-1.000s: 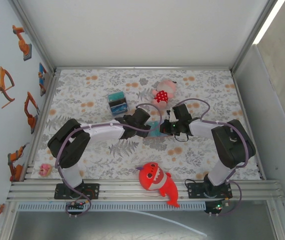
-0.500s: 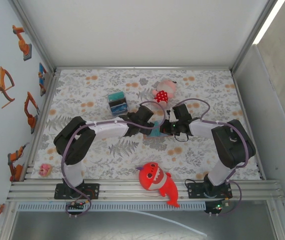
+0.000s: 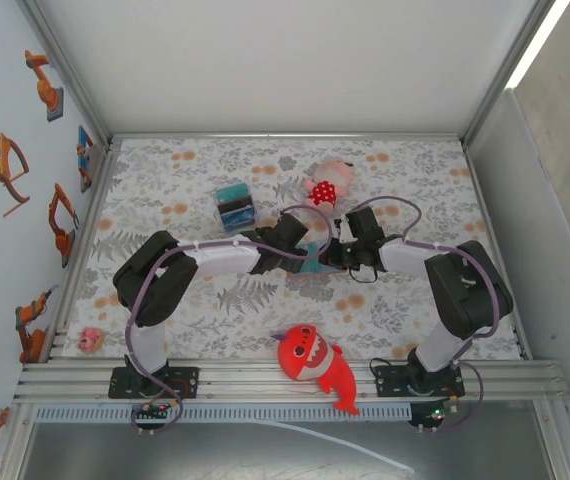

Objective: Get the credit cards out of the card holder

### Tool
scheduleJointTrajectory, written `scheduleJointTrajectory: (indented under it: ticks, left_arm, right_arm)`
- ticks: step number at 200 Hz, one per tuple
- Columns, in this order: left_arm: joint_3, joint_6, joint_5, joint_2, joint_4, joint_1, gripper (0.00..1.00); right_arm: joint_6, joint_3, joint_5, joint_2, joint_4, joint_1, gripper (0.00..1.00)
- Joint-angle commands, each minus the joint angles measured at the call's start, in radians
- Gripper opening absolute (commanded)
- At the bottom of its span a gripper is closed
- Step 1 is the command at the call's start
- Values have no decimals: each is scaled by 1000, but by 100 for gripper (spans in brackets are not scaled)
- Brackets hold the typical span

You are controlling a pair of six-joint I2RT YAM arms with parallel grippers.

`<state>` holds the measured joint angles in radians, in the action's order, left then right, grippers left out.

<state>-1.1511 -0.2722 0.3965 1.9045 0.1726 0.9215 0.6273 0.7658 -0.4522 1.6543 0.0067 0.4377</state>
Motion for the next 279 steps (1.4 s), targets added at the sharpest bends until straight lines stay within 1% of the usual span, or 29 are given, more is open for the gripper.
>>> scheduleJointTrajectory:
  ticks: [1,29,73,137,168,190,215,227,264,279]
  left_arm:
    - [-6,18,-2,11,44,-4,97]
    - [7,13,-5,8,43,-4,97]
    - [19,2,-12,8,44,-4,97]
    - [28,-4,-28,10,50,-4,97]
    - [31,-8,-38,14,51,-4,97]
    - [36,-14,-43,11,50,-3,98]
    - [42,-16,-45,8,48,-3,99]
    - [41,-16,-44,8,47,-3,99]
    - [41,-16,-43,14,47,-3,100]
    - [39,-15,-41,12,48,-3,100]
  right_arm:
    - [21,-16,-8,-10,20,-8,16]
    - [34,-19,-17,11,44,-8,19]
    - [55,-25,-41,39,80,-11,20]
    - [111,-65,-97,73,187,-12,20]
    - [146,-92,-140,83,272,-13,20]
    - [164,-104,-158,87,321,-13,19]
    - [186,-112,-185,94,376,-15,15]
    - [192,-111,-196,97,395,-15,15]
    - [194,-110,-201,106,411,-16,16]
    - [195,-111,-197,109,411,-17,12]
